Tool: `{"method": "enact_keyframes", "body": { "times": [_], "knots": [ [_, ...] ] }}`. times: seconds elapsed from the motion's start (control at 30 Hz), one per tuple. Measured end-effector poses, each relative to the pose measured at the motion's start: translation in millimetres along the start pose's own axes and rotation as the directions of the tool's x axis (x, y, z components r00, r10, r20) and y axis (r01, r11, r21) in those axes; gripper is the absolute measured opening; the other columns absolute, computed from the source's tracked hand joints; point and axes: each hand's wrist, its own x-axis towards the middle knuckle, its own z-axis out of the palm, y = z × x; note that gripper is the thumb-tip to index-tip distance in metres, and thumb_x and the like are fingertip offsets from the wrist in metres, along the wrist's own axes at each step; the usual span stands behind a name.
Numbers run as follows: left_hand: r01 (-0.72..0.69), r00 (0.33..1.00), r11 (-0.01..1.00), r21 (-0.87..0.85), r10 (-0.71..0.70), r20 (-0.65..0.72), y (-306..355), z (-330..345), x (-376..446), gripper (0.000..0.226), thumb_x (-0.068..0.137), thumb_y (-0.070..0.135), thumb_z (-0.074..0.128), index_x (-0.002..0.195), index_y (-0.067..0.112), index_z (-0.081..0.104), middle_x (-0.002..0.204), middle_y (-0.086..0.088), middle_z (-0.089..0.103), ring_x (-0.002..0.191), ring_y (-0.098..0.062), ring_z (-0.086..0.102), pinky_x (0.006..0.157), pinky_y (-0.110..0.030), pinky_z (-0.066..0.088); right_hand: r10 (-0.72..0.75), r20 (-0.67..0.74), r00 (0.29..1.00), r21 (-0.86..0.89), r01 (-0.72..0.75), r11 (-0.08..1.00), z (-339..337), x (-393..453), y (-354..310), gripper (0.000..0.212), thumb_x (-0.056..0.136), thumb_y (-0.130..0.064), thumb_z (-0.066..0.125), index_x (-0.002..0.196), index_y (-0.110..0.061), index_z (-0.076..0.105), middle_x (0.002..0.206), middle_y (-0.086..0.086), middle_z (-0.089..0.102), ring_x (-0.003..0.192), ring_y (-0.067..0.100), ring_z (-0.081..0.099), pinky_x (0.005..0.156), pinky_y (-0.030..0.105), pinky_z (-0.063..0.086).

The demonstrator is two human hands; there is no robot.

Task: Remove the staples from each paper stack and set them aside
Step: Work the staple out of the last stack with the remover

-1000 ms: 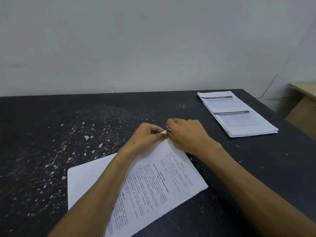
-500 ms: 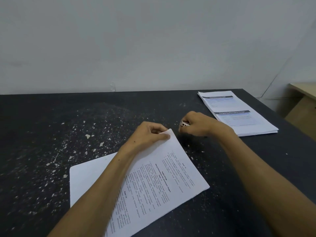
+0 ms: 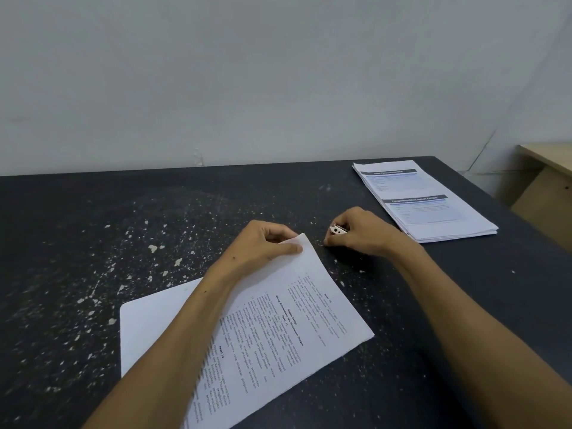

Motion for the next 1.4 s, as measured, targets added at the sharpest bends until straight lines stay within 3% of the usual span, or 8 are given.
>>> {"method": "enact_keyframes", "body": {
  "times": [0.13,0.27,0.43,0.67,0.9,1.07,1.27,1.4],
  "knots": [
    [-0.004,1.000,1.000,-0.021,0.004,0.005,0,0,-1,0.006,0.093,0.027,0.076,0.096,0.024,0.081,0.091,0.005,0.080,0.081,-0.015,0.078,0.070,-0.023,0.062,-0.004,-0.014,1.000,0.006,0.004,1.000,-5,0,6,0.011,0.089,-0.032,0.071,0.086,-0.023,0.078,0.082,0.002,0.076,0.077,0.023,0.071,0.071,0.040,0.057],
    [-0.011,1.000,0.999,-0.047,0.011,-0.002,1,1,-2,0.012,0.095,0.034,0.074,0.095,0.024,0.081,0.091,0.002,0.080,0.081,-0.019,0.078,0.071,-0.024,0.060,-0.002,-0.109,0.994,0.212,0.025,0.977,-9,-2,7,0.027,0.101,-0.036,0.063,0.091,-0.014,0.076,0.076,0.008,0.070,0.062,0.014,0.059,0.064,0.029,0.048],
    [-0.020,0.999,0.999,-0.029,0.019,-0.044,-1,4,-1,0.015,0.095,0.037,0.073,0.094,0.025,0.081,0.090,0.002,0.079,0.081,-0.020,0.077,0.072,-0.027,0.059,0.028,-0.115,0.993,0.743,0.067,0.666,-4,-12,-17,0.035,0.106,-0.033,0.057,0.110,-0.001,0.070,0.080,0.011,0.060,0.070,0.016,0.065,0.068,0.031,0.062],
    [-0.010,0.997,1.000,0.004,0.011,-0.071,-3,6,2,0.013,0.095,0.037,0.074,0.094,0.027,0.081,0.089,0.007,0.079,0.078,-0.014,0.077,0.071,-0.025,0.060,0.158,-0.227,0.961,0.770,0.078,0.634,9,-8,-37,0.032,0.103,-0.038,0.061,0.100,-0.007,0.067,0.067,0.006,0.069,0.048,0.017,0.059,0.046,0.023,0.048],
    [0.020,0.999,1.000,-0.001,-0.020,-0.047,0,4,0,0.010,0.098,0.030,0.071,0.099,0.026,0.080,0.088,0.007,0.079,0.076,-0.013,0.077,0.062,-0.018,0.056,0.260,0.070,0.963,0.993,-0.092,0.074,14,1,-43,0.030,0.103,-0.037,0.062,0.092,-0.011,0.052,0.066,0.006,0.059,0.053,0.016,0.054,0.049,0.028,0.048],
    [0.013,0.998,1.000,0.028,-0.012,-0.057,-1,5,2,0.012,0.099,0.027,0.068,0.099,0.028,0.080,0.089,0.009,0.079,0.078,-0.009,0.076,0.066,-0.018,0.056,0.164,0.093,0.982,0.987,-0.069,-0.146,18,7,-44,0.012,0.101,-0.012,0.064,0.102,-0.006,0.055,0.080,0.011,0.057,0.063,0.019,0.059,0.059,0.031,0.054],
    [-0.019,0.999,1.000,-0.010,0.018,-0.048,-1,4,0,0.012,0.099,0.022,0.068,0.101,0.023,0.080,0.091,0.003,0.080,0.080,-0.015,0.077,0.068,-0.020,0.059,0.239,0.003,0.971,0.975,0.050,-0.216,23,11,-46,0.020,0.088,0.012,0.047,0.088,-0.008,0.048,0.087,0.014,0.049,0.058,0.016,0.053,0.055,0.023,0.046],
    [-0.050,0.998,0.998,-0.027,0.049,-0.050,-1,4,0,0.012,0.099,0.021,0.068,0.105,0.023,0.078,0.093,0.002,0.081,0.085,-0.017,0.078,0.077,-0.026,0.059,0.318,-0.105,0.942,0.991,0.124,-0.042,31,12,-50,0.012,0.096,-0.001,0.048,0.087,-0.005,0.055,0.069,0.006,0.050,0.066,0.019,0.059,0.065,0.029,0.059]
  ]
}}
